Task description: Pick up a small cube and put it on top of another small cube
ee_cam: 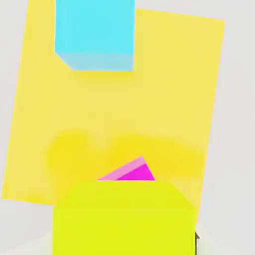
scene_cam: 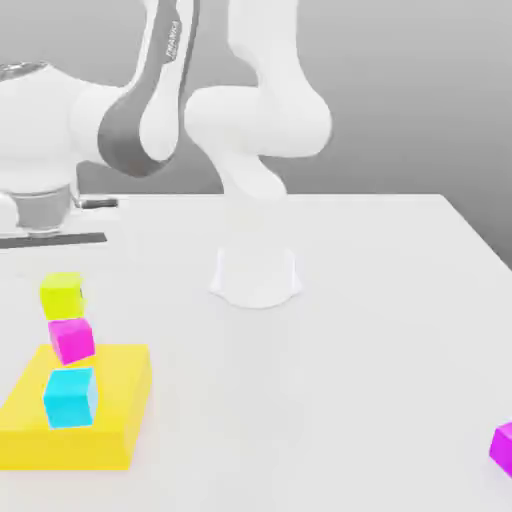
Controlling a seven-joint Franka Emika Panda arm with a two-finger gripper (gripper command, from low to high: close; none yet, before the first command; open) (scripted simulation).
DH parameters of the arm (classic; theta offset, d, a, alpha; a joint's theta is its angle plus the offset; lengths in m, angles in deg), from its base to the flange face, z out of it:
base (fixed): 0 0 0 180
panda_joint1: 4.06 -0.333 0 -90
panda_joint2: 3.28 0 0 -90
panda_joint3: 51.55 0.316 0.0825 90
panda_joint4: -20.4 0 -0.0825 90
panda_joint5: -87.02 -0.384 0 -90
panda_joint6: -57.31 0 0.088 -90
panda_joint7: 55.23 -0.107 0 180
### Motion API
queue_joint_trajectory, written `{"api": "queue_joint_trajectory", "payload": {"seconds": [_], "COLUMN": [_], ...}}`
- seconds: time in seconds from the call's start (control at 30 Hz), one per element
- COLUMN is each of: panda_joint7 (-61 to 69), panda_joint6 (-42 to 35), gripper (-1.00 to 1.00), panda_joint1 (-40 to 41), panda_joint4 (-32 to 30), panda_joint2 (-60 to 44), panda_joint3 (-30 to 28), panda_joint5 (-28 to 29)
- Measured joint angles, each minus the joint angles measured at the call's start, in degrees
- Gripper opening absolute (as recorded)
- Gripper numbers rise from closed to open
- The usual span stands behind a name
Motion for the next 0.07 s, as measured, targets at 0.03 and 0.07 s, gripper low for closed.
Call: {"api": "queue_joint_trajectory", "payload": {"seconds": [0.03,0.07], "panda_joint7": [0.0,0.0], "panda_joint6": [0.0,0.0], "gripper": [1.0,1.0], "panda_joint1": [0.0,0.0], "panda_joint4": [0.0,0.0], "panda_joint2": [0.0,0.0], "panda_joint3": [0.0,0.0], "panda_joint5": [0.0,0.0]}}
